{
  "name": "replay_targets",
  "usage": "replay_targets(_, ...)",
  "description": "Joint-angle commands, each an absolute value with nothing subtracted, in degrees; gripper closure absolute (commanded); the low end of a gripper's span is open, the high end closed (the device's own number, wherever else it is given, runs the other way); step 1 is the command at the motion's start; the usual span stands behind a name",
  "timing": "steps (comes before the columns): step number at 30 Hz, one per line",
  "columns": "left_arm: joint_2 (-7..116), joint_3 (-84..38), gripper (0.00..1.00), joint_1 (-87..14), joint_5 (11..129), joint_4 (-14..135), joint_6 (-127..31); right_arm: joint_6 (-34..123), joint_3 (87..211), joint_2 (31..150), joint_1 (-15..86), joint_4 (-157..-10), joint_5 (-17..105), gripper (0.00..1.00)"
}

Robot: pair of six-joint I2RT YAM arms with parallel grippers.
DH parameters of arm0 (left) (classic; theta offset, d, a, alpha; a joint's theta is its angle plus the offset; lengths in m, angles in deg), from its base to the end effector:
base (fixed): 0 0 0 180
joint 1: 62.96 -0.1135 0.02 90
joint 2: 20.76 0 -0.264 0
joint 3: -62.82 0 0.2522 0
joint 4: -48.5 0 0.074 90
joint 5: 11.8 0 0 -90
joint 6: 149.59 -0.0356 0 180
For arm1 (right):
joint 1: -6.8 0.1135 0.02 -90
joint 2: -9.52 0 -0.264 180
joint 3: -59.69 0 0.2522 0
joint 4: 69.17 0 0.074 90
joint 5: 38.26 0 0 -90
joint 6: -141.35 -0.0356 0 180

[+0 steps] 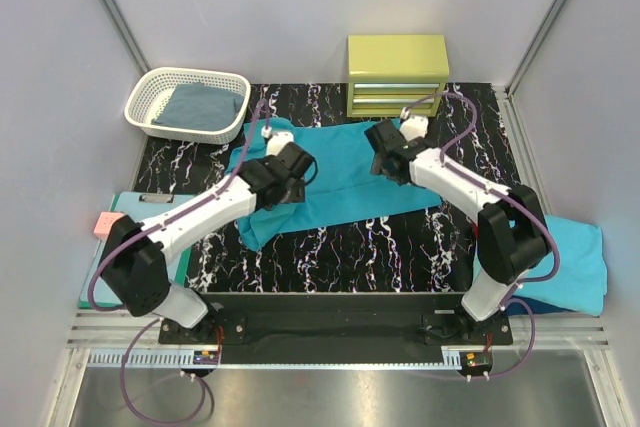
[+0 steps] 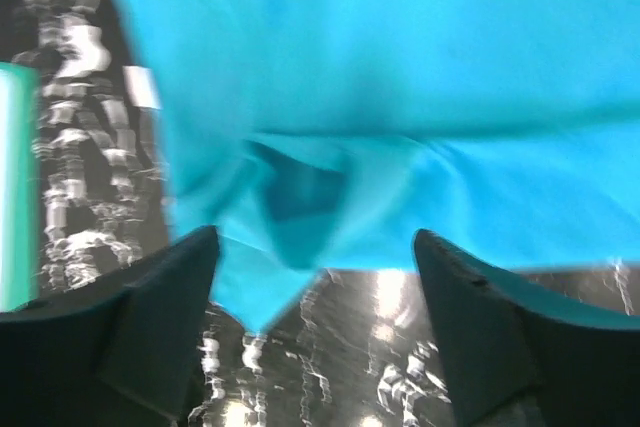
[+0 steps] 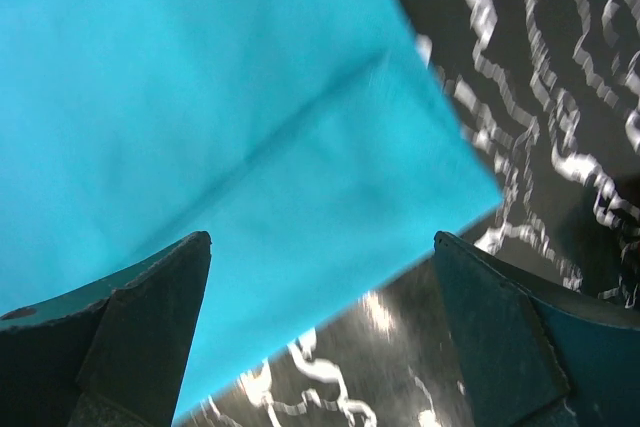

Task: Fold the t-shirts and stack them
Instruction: Fold the tshirt

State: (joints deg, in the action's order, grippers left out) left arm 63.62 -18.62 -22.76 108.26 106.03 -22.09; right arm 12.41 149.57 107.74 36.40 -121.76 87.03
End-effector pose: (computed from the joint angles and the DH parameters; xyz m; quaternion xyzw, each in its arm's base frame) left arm 0.2389 -0.1785 0.2721 -0.0441 0.9352 0.0409 0.3490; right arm 0.3209 0.1586 0.2481 0.1509 0.9132 -0.1078 0.3629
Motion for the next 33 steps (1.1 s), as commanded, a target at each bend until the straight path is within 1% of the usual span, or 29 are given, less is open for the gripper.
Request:
replay_targets(1, 67.2, -16.5, 0.41, -18.1, 104.7, 101.5, -20.4, 8.6, 142.5, 105.2, 40.3, -122.9, 85.8, 0.01)
replay_targets(3, 69.7, -15.7, 0.56, -17.2, 103.7, 100.6, -19.7, 7.2, 139.8, 103.6, 41.5, -123.5, 85.8, 0.0)
replay_targets(4, 70.5, -15.5, 0.67, -17.1, 103.1, 100.2, -19.6, 7.1, 139.0, 103.0, 41.7, -123.7, 85.7, 0.01)
replay_targets(7, 72.0, -14.7, 0.77, -17.1, 102.5, 99.2, -19.6, 6.5, 136.9, 100.7, 42.0, -124.3, 86.1, 0.01)
replay_targets(11, 72.4, -14.3, 0.8, -17.2, 103.2, 99.0, -19.8, 6.8, 136.5, 98.9, 42.0, -124.9, 87.1, 0.01)
replay_targets(14, 72.4, -14.3, 0.8, -17.5, 104.4, 99.6, -19.9, 6.7, 137.1, 98.7, 42.0, -125.6, 87.2, 0.01)
replay_targets(22, 75.2, -15.3, 0.83, -26.0, 104.8, 100.4, -22.4, 6.8, 137.0, 97.1, 42.0, -126.4, 87.6, 0.01)
replay_targets(30, 81.0, -22.3, 0.87, -32.6, 104.1, 101.2, -25.1, 7.6, 136.4, 95.3, 42.0, -127.1, 88.5, 0.01)
replay_targets(33, 82.2, -25.6, 0.87, -34.0, 103.9, 101.2, -25.9, 7.9, 135.8, 94.7, 42.1, -127.2, 88.8, 0.02)
